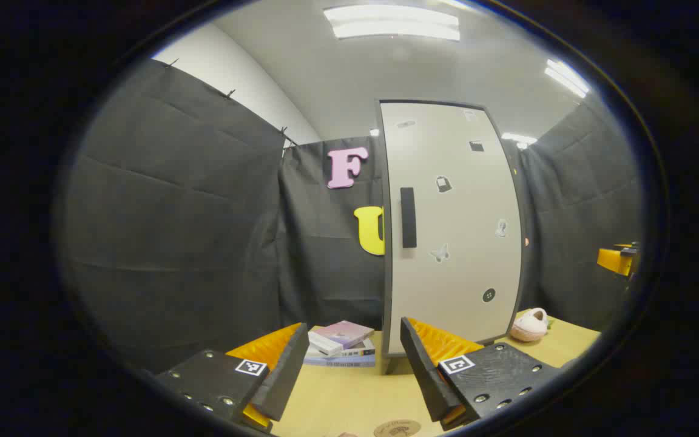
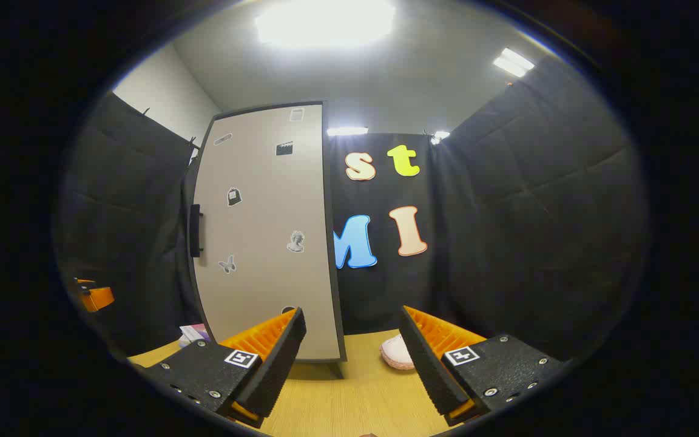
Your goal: Open the cabinet door with the right hand, grasp the bottle in the cabinet with the left hand and place it on the coaster, then close the cabinet door with the right hand.
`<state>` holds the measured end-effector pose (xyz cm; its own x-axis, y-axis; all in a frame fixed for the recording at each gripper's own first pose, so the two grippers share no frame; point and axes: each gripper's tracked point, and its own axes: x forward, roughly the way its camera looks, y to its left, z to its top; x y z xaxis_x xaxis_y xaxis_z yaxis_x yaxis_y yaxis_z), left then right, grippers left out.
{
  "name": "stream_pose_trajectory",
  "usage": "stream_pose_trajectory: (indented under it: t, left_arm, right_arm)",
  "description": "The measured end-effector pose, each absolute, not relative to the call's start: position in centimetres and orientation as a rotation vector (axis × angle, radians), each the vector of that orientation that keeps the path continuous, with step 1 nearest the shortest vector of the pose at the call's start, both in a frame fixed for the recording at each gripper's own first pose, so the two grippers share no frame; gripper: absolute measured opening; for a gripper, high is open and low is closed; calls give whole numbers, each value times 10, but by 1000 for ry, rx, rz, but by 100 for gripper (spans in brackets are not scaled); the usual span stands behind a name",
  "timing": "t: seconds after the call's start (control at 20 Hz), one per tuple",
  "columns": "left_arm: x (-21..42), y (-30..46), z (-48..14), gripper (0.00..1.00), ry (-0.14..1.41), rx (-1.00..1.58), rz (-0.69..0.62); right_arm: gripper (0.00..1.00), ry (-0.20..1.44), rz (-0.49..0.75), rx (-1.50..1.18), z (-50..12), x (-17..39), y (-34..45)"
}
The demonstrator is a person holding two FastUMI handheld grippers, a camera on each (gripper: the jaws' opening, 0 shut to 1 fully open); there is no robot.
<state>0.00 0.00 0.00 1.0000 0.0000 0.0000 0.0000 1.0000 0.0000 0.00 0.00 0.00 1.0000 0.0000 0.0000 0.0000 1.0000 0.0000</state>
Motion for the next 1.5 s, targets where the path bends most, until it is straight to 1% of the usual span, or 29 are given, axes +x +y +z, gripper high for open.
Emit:
stream_pose_trajectory:
  t: [0.35,0.4,0.45,1.1,1.25,1.3,1.35,1.5]
  left_arm:
    - [2,-3,0,87,5,-1,-2]
    - [2,-3,-2,87,6,0,-3]
    - [3,-3,-2,87,7,1,-2]
    - [-6,4,2,87,-3,1,3]
    - [-12,16,1,87,-1,-5,24]
    - [-15,20,2,92,-1,-10,32]
    - [-18,27,1,87,-2,-10,43]
    - [-27,50,3,87,-6,2,80]
  right_arm:
    - [95,6,-17,2,-2,3,-4]
    - [93,4,-18,1,-2,3,-5]
    - [95,6,-20,0,-2,3,-5]
    - [95,-9,-25,-15,6,5,-5]
    - [95,-16,-7,-18,9,12,3]
    - [95,-14,4,-18,11,16,8]
    - [95,-15,15,-15,13,19,13]
    - [95,-27,55,-14,20,31,35]
